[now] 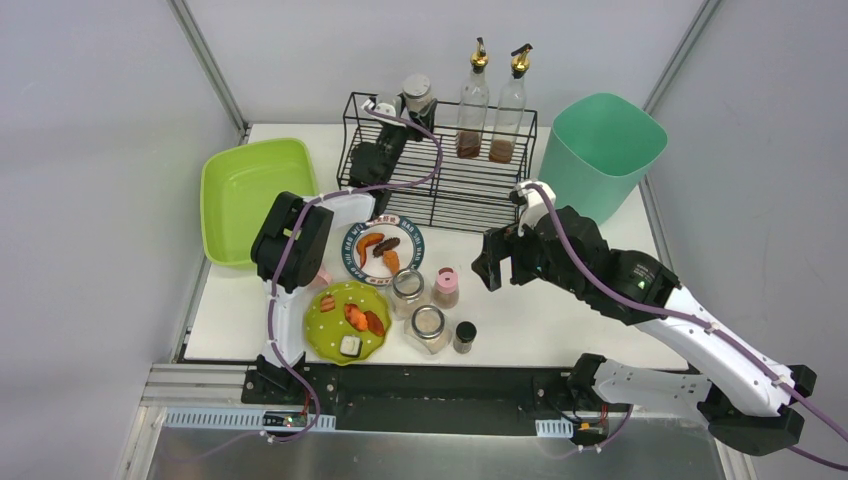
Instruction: Clear the kitchen counter
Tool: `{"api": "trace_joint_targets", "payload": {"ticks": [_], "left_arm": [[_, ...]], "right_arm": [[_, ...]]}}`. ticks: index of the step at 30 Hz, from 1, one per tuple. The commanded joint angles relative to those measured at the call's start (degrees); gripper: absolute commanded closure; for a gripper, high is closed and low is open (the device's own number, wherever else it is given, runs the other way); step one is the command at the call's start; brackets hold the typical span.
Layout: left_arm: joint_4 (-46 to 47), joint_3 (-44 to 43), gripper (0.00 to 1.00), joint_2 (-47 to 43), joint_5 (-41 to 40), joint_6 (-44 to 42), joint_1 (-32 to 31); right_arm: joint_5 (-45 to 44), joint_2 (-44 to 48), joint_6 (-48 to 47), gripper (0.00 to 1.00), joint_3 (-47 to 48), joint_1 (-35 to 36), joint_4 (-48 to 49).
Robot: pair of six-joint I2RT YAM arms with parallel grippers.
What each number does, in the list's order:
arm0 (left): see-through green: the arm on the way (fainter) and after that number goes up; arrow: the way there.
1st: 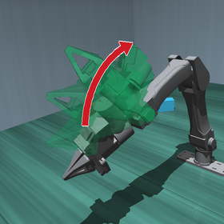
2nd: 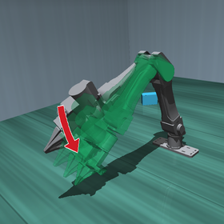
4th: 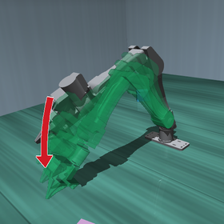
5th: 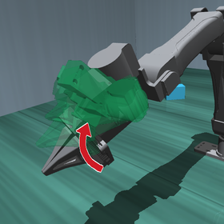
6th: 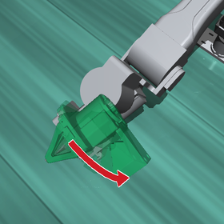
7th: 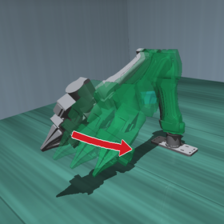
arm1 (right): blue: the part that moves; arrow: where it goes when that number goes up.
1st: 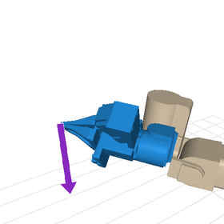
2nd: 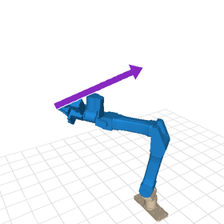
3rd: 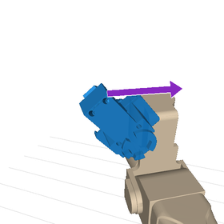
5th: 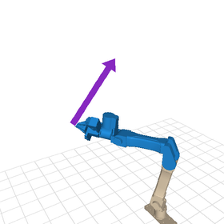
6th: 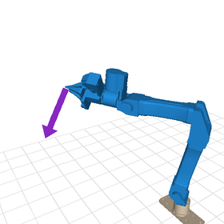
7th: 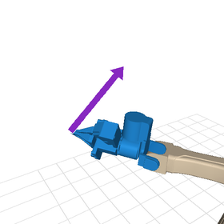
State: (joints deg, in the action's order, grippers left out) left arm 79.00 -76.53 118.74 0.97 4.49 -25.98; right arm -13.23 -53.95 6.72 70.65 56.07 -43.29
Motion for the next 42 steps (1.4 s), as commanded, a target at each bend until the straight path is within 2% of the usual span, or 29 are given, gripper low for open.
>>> {"api": "trace_joint_targets", "payload": {"ticks": [1,13,20,34,39,42], "left_arm": [[-0.18,0.87,0.34,-2.77,0.59,-0.17,-0.74],[-8.11,0.95,0.33,-5.26,-2.32,-0.54,-1.03],[-9.28,0.89,0.32,-5.81,-2.70,-0.50,-1.27],[-18.50,-2.27,0.13,-12.42,-1.98,-3.92,-1.36],[-25.05,-4.24,0.10,-16.64,-3.69,-8.58,-1.36],[-32.62,-6.35,0.06,-19.70,-3.94,-8.99,-1.36]], "right_arm": [[-0.75,0.96,0.29,0.10,-0.23,0.13,2.10],[-0.40,1.92,1.09,0.10,-1.18,0.12,2.56],[-0.49,2.61,1.51,0.10,-1.13,0.12,2.30],[0.25,2.80,3.05,0.09,-0.40,0.10,1.54],[0.51,3.37,4.50,0.09,0.07,0.13,1.02],[1.47,3.58,5.00,0.09,-0.09,0.17,0.44]]}}
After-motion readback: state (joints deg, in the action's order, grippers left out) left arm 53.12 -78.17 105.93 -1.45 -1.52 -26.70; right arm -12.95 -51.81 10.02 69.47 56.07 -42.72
